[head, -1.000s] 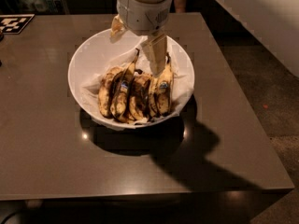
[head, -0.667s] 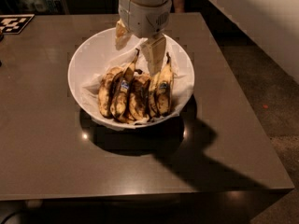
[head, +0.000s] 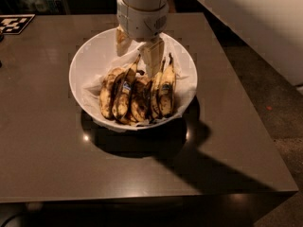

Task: Pick banana from white bowl

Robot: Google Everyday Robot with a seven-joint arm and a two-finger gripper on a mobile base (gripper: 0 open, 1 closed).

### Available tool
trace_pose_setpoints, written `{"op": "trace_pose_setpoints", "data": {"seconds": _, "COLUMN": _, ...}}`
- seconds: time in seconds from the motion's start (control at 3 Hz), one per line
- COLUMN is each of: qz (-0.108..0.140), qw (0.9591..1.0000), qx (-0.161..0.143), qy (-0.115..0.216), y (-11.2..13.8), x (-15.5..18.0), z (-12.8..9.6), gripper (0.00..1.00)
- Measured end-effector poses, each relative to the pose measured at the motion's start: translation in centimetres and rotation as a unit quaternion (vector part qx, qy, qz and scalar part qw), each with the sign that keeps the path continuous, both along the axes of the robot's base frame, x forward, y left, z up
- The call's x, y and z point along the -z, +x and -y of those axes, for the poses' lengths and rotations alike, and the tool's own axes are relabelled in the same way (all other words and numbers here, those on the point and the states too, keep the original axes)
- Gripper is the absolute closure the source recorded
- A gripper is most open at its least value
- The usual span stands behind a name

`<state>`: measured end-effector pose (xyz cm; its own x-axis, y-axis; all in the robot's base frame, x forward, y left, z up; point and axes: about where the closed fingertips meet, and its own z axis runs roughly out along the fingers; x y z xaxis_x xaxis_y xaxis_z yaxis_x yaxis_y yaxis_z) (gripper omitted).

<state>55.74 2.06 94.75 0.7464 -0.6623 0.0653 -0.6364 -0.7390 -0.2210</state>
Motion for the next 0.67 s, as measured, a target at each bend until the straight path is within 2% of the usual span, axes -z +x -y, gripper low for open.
{"op": "trace_pose_setpoints", "data": {"seconds": 0.67, "qz": -0.010, "qw": 0.9995, "qx": -0.016, "qy": -0.024, "y": 1.32, "x": 1.40, "z": -1.32, "gripper": 0.40}}
